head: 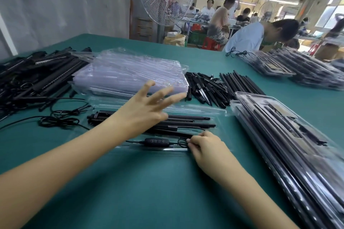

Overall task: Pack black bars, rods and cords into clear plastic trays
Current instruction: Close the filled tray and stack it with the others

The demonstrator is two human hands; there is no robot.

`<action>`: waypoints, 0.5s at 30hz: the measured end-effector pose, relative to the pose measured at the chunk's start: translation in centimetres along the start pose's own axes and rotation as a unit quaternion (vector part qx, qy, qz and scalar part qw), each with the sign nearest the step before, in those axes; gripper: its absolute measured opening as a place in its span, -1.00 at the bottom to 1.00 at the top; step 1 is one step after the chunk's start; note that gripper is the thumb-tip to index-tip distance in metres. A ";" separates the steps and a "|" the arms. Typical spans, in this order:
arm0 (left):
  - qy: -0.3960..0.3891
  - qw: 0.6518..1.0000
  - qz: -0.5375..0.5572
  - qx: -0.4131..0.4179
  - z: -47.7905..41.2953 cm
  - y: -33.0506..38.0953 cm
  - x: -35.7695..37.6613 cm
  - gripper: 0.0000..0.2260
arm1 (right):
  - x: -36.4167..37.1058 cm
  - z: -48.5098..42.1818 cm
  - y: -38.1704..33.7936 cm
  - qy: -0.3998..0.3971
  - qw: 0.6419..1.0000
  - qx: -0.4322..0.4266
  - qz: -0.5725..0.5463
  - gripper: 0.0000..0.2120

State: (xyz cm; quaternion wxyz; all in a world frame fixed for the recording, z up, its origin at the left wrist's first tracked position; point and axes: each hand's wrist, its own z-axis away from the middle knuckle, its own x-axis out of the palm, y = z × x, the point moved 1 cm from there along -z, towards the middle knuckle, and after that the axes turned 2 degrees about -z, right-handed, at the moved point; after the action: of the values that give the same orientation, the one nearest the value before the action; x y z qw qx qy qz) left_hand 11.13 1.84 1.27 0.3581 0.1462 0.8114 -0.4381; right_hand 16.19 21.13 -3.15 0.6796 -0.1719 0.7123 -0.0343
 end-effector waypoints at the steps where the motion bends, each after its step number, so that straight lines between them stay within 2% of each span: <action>1: 0.003 1.000 -0.013 0.009 0.3 0.3 0.3 -0.82 | 0.0 0.1 -0.1 -0.003 1.000 -0.011 0.026 -0.71; 6: 0.065 0.993 -0.096 0.024 1.1 1.2 1.3 -0.76 | -0.2 0.4 -0.9 0.001 0.992 -0.035 0.123 -0.59; 10: 0.062 0.993 -0.099 0.014 0.9 1.4 1.3 -0.77 | -0.4 -0.5 -2.1 0.040 0.987 -0.037 0.153 -0.59; 14: 0.092 0.990 -0.106 0.009 0.9 2.3 1.6 -0.46 | -0.1 -1.2 -2.8 0.094 0.984 -0.033 0.147 -0.79; 15: 0.085 0.991 -0.104 0.008 0.8 2.4 1.5 -0.43 | 0.0 -1.3 -2.8 0.095 0.984 -0.034 0.144 -0.77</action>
State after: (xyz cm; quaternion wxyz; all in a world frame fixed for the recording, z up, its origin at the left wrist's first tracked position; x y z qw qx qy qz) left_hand 11.78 2.44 -1.62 0.2389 0.1006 0.8461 -0.4657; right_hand 15.42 18.28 -2.22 0.6002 -0.0864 0.7918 0.0725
